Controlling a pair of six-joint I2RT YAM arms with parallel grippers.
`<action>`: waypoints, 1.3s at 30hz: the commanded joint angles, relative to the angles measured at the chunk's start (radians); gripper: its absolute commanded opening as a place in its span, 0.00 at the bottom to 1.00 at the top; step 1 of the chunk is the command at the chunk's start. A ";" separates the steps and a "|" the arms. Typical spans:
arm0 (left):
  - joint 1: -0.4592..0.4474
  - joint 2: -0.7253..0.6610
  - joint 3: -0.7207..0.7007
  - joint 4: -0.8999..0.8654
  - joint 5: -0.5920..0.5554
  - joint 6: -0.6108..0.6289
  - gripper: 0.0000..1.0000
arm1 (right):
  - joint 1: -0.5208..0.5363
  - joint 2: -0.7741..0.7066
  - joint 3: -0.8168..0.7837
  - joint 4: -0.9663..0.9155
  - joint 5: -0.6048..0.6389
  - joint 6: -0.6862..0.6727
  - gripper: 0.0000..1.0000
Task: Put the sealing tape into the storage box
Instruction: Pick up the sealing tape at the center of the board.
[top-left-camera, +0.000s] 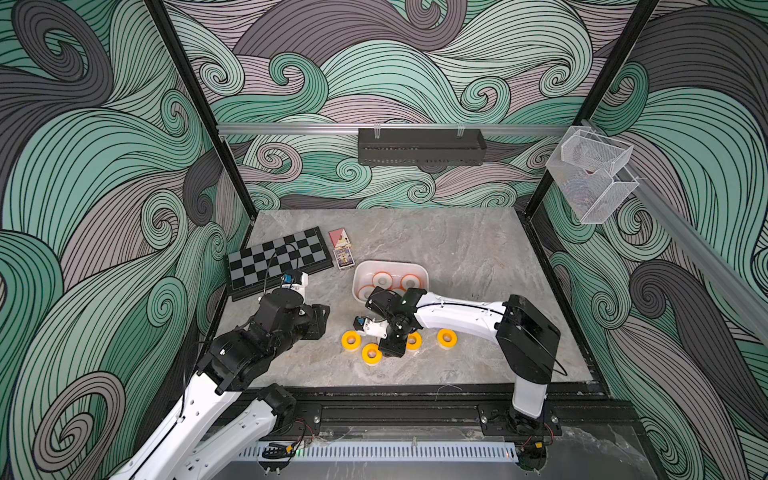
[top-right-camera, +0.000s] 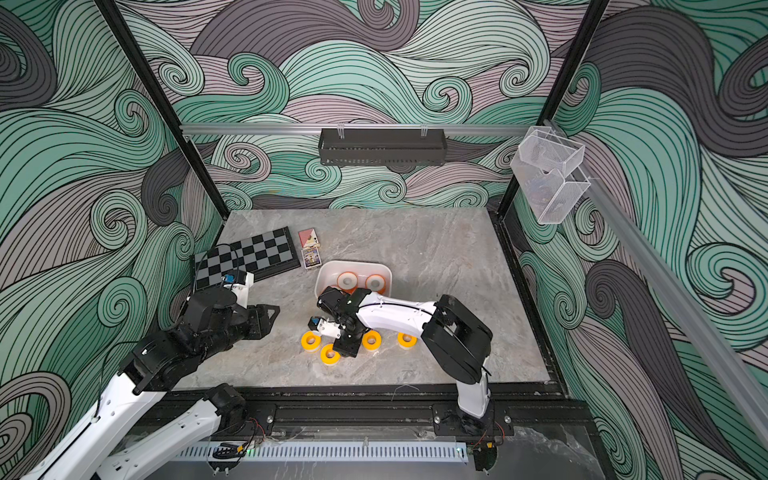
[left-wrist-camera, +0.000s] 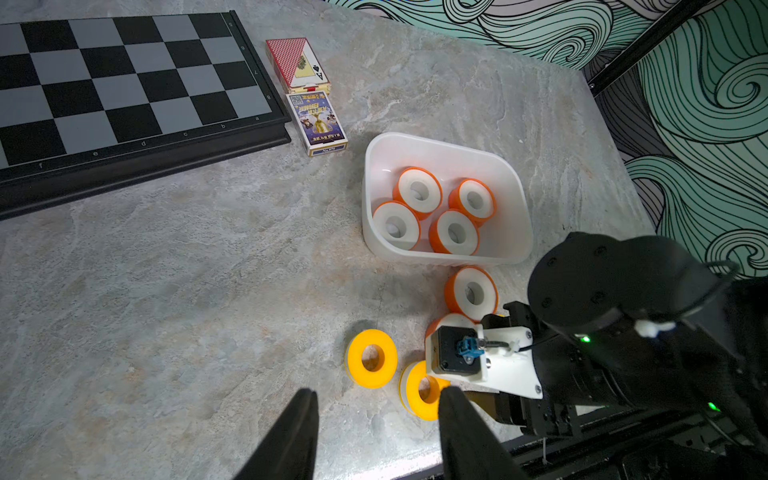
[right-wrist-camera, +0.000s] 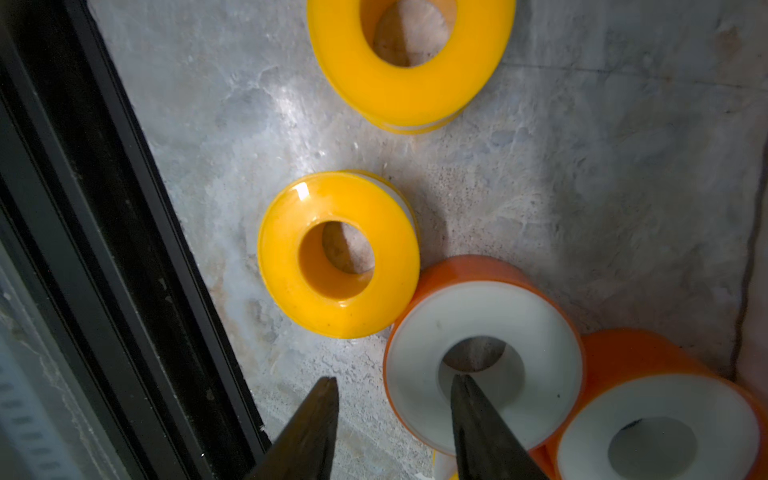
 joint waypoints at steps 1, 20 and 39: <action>0.004 0.001 0.001 -0.017 -0.018 -0.002 0.51 | -0.006 0.030 0.023 -0.027 0.008 -0.035 0.49; 0.004 -0.006 -0.001 -0.016 -0.018 -0.002 0.51 | 0.006 0.050 0.022 -0.039 0.016 -0.006 0.21; 0.005 -0.005 -0.002 -0.016 -0.011 0.000 0.51 | -0.154 -0.208 0.205 -0.190 -0.067 0.132 0.18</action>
